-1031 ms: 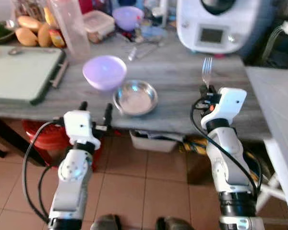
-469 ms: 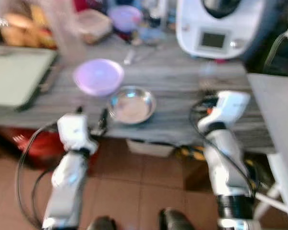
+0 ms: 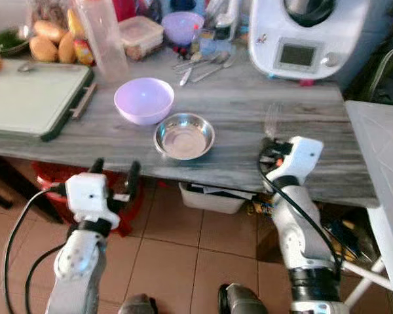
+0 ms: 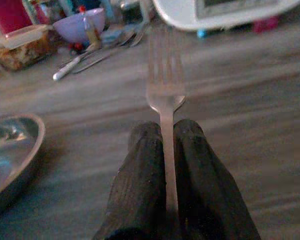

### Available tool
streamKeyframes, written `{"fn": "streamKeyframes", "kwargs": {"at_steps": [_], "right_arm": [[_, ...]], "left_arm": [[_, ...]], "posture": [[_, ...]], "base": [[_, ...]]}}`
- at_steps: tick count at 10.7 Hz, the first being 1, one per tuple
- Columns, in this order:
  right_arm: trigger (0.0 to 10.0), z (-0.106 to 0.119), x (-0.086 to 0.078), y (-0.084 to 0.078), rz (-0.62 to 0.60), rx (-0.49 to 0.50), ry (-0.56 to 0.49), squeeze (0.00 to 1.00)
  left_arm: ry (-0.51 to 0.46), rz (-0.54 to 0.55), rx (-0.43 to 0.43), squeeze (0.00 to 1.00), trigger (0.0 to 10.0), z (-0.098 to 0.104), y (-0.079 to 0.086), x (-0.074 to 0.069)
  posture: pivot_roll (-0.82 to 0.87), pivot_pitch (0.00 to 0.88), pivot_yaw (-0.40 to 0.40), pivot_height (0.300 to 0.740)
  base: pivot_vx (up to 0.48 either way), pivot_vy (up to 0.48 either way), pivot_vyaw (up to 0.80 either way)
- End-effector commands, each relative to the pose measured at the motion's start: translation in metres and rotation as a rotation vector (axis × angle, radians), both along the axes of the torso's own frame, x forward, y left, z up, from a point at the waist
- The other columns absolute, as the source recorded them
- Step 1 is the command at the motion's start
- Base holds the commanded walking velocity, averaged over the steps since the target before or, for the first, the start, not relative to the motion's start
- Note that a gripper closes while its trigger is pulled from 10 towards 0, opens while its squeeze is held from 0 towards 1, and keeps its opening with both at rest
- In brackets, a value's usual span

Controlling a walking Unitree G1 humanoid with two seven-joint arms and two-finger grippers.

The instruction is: Setting the table

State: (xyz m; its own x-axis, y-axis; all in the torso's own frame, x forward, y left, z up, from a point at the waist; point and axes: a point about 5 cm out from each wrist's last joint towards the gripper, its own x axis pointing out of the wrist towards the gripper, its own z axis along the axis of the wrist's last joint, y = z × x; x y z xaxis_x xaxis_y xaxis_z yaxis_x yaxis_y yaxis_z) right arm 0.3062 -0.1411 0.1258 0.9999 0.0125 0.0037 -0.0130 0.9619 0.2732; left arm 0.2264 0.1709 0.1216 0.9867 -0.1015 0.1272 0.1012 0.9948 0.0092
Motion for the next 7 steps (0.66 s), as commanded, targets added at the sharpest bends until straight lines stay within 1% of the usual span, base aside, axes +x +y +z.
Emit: {"fn": "streamKeyframes", "kwargs": {"at_steps": [1, 2, 4, 5, 7], "right_arm": [[10.0, 0.004, 0.003, 0.004, 0.011, 0.014, -0.008, 0.00], [10.0, 0.004, 0.007, 0.007, 0.026, 0.029, 0.000, 0.00], [10.0, 0.001, 0.018, 0.003, 0.009, 0.102, 0.052, 0.00], [10.0, -0.001, 0.022, 0.003, 0.012, 0.116, 0.074, 0.00], [10.0, -0.001, 0.029, 0.014, 0.060, 0.106, 0.083, 0.00]], "left_arm": [[-0.011, 0.005, 0.006, 0.00, 10.0, 0.005, 0.001, -0.001], [-0.009, -0.001, 0.001, 0.00, 10.0, 0.006, -0.002, -0.001], [-0.001, -0.020, -0.003, 0.00, 10.0, 0.005, -0.005, -0.001], [0.010, -0.029, -0.001, 0.00, 10.0, 0.004, -0.007, -0.003], [0.014, -0.033, -0.007, 0.00, 10.0, 0.004, -0.009, -0.003]], "posture": [[0.05, 0.175, 0.004, 0.740], [0.05, 0.180, 0.004, 0.740], [0.05, 0.189, 0.005, 0.740], [0.05, 0.190, 0.005, 0.740], [0.05, 0.197, -0.004, 0.740]], "base": [[0.000, 0.000, 0.00], [0.000, 0.000, 0.00], [0.000, 0.000, 0.00], [0.000, 0.000, 0.00], [0.000, 0.000, 0.00]]}}
